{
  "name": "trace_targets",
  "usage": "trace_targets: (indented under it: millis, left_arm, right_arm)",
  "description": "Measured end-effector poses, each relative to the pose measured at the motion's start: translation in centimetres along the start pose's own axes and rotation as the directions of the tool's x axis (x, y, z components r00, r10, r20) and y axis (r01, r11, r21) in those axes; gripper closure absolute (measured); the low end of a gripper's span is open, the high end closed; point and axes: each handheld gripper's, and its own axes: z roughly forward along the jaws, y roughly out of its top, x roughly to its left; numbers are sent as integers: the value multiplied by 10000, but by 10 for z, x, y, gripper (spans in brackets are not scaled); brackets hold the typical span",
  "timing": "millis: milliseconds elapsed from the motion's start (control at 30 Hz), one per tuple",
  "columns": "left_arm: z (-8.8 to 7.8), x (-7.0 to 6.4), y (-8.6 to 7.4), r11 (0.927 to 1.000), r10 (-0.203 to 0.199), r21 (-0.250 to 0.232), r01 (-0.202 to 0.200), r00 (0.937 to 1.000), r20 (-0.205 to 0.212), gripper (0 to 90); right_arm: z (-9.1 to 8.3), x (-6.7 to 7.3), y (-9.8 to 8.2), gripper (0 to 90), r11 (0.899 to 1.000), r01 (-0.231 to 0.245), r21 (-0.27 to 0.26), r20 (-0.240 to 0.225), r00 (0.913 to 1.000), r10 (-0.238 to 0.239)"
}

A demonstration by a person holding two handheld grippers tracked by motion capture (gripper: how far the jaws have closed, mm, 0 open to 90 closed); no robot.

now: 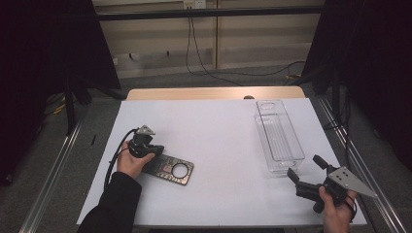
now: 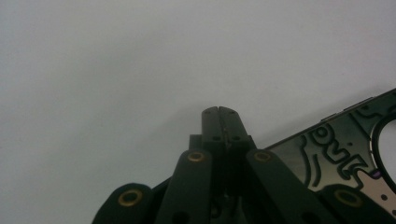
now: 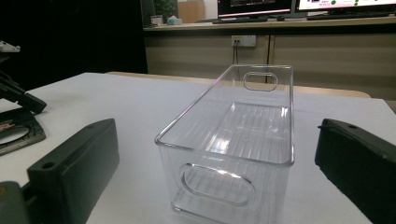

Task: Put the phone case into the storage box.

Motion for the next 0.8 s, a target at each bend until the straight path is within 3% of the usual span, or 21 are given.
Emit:
trace_targets:
  millis: [433, 800]
  left_arm:
    - [-9, -6, -10, 9995, 302, 26, -302, 9995, -82, 900]
    - [-18, -13, -21, 9995, 324, -8, -324, 9995, -59, 900]
  right_arm:
    - [0, 1, 0, 0, 10000, 20, 5, -36, 10000, -20]
    - [0, 1, 1, 0, 10000, 7, -27, -25, 10000, -7]
